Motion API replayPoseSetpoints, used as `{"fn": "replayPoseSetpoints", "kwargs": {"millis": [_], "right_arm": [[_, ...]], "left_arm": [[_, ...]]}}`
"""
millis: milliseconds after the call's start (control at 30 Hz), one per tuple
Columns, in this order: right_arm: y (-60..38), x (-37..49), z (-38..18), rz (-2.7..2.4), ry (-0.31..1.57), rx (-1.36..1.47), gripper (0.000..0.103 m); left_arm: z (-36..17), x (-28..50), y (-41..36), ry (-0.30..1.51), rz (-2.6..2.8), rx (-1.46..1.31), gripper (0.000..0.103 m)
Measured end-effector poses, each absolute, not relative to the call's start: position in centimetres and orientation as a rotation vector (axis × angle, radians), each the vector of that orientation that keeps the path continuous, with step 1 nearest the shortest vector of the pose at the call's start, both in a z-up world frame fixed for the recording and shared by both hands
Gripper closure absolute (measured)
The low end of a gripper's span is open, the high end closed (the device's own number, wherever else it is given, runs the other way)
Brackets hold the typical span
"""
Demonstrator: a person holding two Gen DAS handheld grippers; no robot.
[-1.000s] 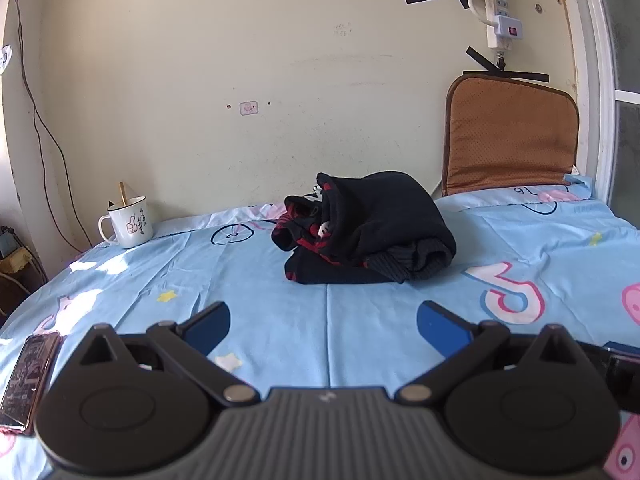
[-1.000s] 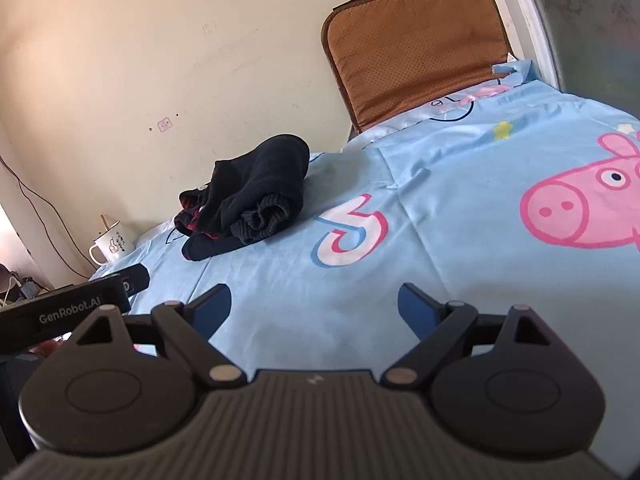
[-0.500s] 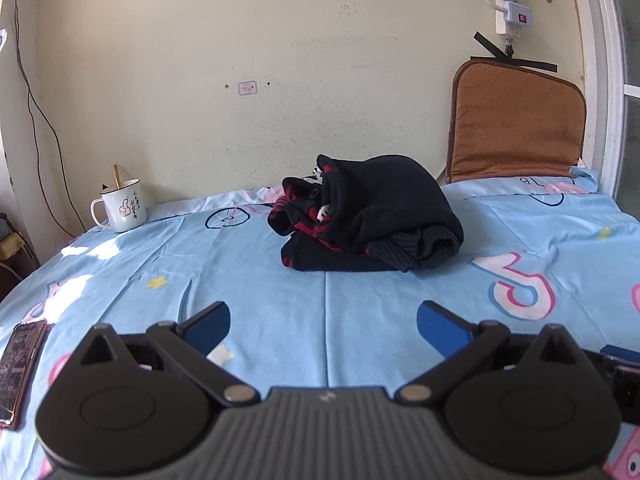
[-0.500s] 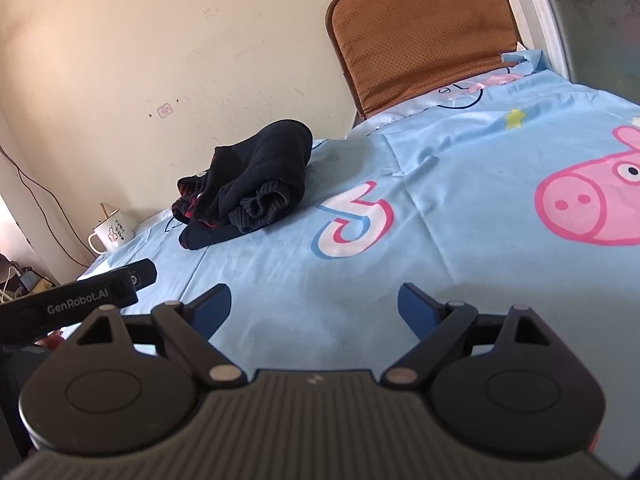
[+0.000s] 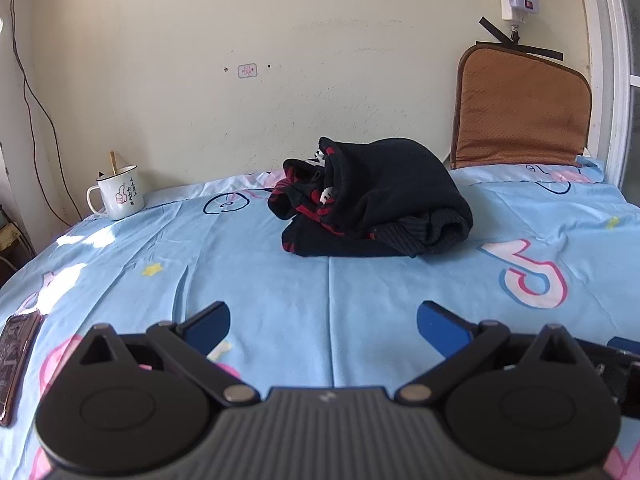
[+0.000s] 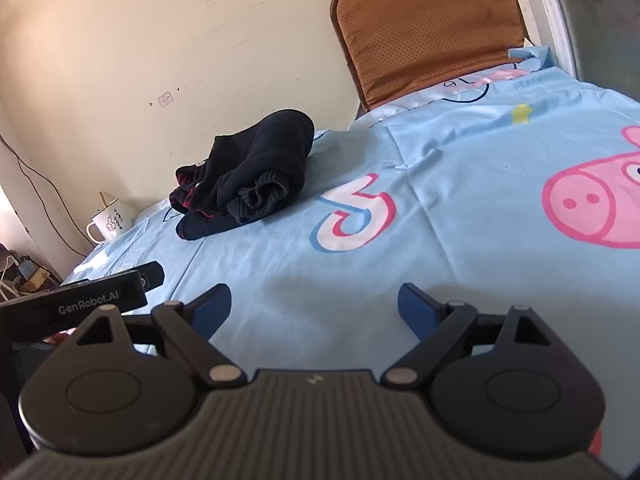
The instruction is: Fold small clothes
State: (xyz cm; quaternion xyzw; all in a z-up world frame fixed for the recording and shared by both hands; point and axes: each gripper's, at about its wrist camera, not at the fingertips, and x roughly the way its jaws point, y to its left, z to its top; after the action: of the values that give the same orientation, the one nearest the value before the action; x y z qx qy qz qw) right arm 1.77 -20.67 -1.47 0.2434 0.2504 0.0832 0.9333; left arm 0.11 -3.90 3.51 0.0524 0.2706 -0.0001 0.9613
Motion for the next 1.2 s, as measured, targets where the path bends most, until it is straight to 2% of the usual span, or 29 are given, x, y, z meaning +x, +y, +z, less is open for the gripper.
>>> {"fn": "replayPoseSetpoints", "kwargs": {"millis": [1200], "right_arm": [[-20.32, 0.89, -0.68, 0.165, 0.477, 0.487, 0.011]], "left_arm": [[4.17, -0.67, -3.56, 0.528, 0.01, 0.104, 0.0]]}}
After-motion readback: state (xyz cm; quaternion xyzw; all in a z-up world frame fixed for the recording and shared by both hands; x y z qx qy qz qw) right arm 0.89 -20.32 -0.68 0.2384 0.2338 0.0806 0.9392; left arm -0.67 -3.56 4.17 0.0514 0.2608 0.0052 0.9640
